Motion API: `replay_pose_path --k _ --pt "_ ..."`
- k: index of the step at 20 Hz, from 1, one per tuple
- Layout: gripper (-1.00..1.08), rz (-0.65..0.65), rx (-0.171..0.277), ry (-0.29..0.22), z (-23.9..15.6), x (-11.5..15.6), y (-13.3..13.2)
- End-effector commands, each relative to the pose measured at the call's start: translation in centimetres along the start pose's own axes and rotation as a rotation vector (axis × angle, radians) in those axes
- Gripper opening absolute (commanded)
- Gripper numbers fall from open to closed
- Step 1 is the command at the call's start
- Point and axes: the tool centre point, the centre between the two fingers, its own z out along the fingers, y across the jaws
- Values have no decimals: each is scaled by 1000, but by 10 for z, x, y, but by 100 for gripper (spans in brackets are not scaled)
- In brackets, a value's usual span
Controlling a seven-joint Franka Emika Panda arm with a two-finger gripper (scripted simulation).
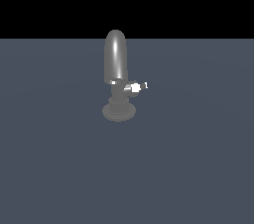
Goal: Turn on the faucet by rotating a designated handle.
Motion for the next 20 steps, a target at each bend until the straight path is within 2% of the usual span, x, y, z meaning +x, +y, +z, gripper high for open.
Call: replay_pose_path --k 1,20 --pt "-100 35 16 -43 0 12 -4" --pt "-100 313 142 -379 13 109 -21"
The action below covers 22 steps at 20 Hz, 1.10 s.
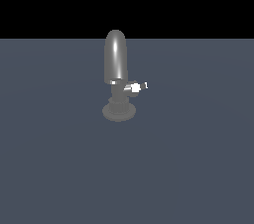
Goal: Turn on the faucet by rotating a designated handle.
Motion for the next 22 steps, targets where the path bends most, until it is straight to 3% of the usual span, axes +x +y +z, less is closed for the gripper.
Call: replay_pose_path --k 1,22 --pt "-100 38 17 -47 -1 13 -4" --pt "-100 383 178 -469 19 133 -20"
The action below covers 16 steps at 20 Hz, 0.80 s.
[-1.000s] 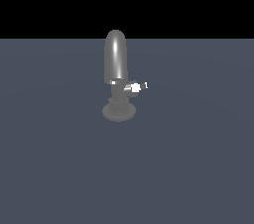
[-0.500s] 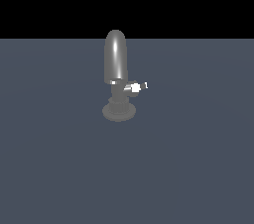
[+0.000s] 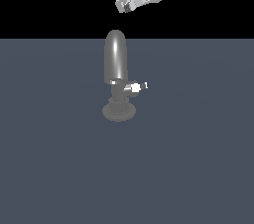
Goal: Turn on the faucet by rotating a designated handle.
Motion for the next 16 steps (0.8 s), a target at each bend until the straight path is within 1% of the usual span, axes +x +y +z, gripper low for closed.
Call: replay_pose_path --k 1,8,16 --pt "-100 46 21 -57 -1 16 -5" --pt "-100 167 79 -206 0 58 -15" --pt "-100 298 142 -364 7 103 -20"
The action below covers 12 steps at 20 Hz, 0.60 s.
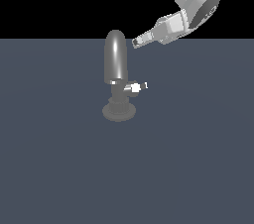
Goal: Turn on the faucet by rotating a designated handle.
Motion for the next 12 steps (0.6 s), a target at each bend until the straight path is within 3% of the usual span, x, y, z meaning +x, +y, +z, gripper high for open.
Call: replay_pose_path --k 1,12 --pt "-100 41 20 -50 -1 13 -5" --pt "-100 224 111 -268 4 77 -18"
